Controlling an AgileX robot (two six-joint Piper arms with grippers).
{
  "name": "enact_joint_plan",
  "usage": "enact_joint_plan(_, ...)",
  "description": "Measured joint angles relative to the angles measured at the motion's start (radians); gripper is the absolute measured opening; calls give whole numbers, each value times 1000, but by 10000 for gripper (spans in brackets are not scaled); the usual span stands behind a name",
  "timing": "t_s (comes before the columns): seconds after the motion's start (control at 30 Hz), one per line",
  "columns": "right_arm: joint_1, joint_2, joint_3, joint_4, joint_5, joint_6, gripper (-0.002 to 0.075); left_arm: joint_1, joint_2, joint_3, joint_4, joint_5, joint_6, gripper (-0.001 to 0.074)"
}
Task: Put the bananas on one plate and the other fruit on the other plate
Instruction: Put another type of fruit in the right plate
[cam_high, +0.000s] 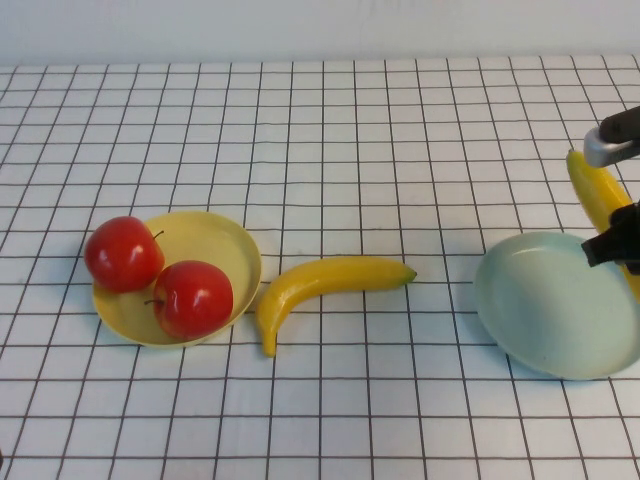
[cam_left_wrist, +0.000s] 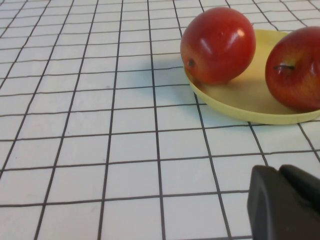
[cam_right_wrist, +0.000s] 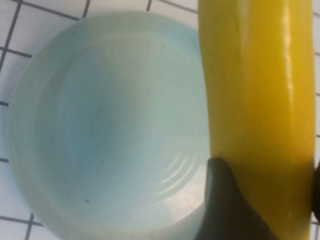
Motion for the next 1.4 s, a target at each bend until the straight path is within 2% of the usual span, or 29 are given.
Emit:
enact_joint_plan(0.17,-4,119,-34,61,0,11,312,0,0,0,0,0,0,-4)
enact_joint_plan(0.4,-4,247,-71,52,-7,27,313,0,0,0,0,0,0,-4)
enact_joint_plan(0.53,-4,302,-71,47,-16,31,364,0,0,0,0,0,0,-4)
enact_joint_plan(0.7,-4,316,-84,45,-30,31,399,0,0,0,0,0,0,-4)
enact_joint_plan(0.87,-2,309,-181,45,26,31,405,0,0,0,0,0,0,-4)
enact_joint_plan(1.07,63,260,-332,45,74,21,405,0,0,0,0,0,0,-4)
enact_joint_plan(1.17,119,257,-387,71,69,-63,405,0,0,0,0,0,0,-4)
enact_joint_plan(1.4,271,341,-411,130,8,-449,405,0,0,0,0,0,0,-4)
